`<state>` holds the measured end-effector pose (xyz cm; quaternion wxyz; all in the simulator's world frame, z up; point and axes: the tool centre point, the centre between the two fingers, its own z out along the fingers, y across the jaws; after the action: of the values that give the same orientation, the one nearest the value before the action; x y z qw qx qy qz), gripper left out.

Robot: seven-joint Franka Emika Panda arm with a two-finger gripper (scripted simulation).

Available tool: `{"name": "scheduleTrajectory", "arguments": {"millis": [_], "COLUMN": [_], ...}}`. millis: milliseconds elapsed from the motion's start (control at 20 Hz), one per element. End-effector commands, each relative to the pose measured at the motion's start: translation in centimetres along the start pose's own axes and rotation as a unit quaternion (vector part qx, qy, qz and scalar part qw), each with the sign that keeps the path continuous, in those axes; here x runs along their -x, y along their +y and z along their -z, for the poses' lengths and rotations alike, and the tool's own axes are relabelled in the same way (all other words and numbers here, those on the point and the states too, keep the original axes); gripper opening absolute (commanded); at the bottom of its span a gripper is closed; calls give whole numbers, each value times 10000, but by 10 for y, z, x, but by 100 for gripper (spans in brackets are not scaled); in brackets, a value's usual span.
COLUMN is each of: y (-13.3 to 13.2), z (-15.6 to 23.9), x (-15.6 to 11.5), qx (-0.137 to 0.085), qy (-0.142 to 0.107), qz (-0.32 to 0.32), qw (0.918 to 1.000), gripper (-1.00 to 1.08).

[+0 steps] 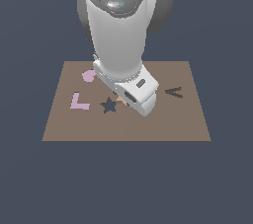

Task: Insert a designated object into the corresponding slot on a board.

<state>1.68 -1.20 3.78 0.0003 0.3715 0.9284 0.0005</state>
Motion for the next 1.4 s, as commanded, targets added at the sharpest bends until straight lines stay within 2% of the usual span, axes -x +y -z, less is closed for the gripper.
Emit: {"name": "scheduleTrajectory", "arguments": {"millis": [0, 250, 650, 1000, 1350], "y": [-5, -13, -19, -20, -21], "z": [1, 1, 2, 3, 3], "x": [6, 19, 36, 46, 49], "qx": [1, 0, -1, -3, -3], "qy": [-1, -1, 1, 2, 3], "qz": [439, 1215, 2123, 2596, 2780], "qw": [9990, 9926, 9772, 9657, 9606], "gripper": [-100, -100, -100, -100, -100]}}
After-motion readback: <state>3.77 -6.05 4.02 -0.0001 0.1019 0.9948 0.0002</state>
